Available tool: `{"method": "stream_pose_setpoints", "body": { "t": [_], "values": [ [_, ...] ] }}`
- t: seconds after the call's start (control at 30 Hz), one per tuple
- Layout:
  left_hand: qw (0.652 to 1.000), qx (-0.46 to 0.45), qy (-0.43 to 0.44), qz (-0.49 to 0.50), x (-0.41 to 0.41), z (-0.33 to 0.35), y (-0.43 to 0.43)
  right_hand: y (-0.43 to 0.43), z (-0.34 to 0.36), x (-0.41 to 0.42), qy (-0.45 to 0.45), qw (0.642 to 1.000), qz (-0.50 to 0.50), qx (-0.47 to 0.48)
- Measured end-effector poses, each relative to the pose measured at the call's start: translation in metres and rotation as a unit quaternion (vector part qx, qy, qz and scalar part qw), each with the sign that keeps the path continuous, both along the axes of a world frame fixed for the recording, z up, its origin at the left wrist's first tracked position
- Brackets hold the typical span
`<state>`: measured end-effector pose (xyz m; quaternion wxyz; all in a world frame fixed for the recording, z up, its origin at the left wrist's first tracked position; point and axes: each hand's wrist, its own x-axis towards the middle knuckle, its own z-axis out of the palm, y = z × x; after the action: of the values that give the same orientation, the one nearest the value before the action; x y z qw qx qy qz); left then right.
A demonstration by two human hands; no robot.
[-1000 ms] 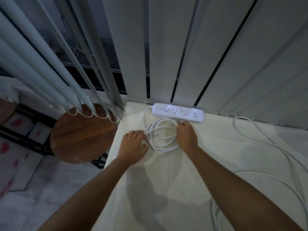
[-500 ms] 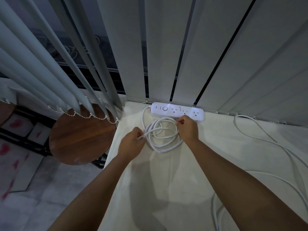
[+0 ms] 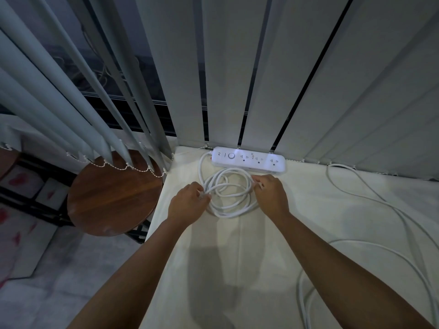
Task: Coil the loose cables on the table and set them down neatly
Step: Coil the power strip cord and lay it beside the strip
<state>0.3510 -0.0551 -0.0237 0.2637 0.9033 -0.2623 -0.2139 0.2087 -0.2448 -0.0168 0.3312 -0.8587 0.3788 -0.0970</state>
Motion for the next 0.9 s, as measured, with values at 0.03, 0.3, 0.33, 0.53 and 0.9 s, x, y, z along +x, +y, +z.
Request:
{"method": "stream_pose_setpoints", "body": {
  "t": [0.03, 0.3, 0.33, 0.53, 0.9],
  "values": [
    [1.000, 0.001, 0.000, 0.002, -0.001, 0.000, 0.002, 0.002, 0.000, -0.003, 0.004, 1.000, 0.007, -0.014],
    [0.999, 0.031, 0.005, -0.028, -0.006, 0.005, 0.013, 0.023, 0.001, -0.005, 0.105, 0.994, 0.011, -0.006],
    [0.999, 0.032, 0.003, -0.032, -0.005, 0.006, 0.012, 0.026, 0.003, -0.002, 0.134, 0.991, 0.007, -0.009],
    [0.995, 0.075, 0.065, -0.022, -0.004, 0.012, 0.009, 0.034, 0.010, 0.010, 0.240, 0.968, -0.007, 0.066],
    [0.842, -0.134, 0.486, 0.191, -0.012, 0.021, 0.002, 0.026, 0.009, -0.004, -0.041, 0.927, -0.120, 0.353]
  ]
}}
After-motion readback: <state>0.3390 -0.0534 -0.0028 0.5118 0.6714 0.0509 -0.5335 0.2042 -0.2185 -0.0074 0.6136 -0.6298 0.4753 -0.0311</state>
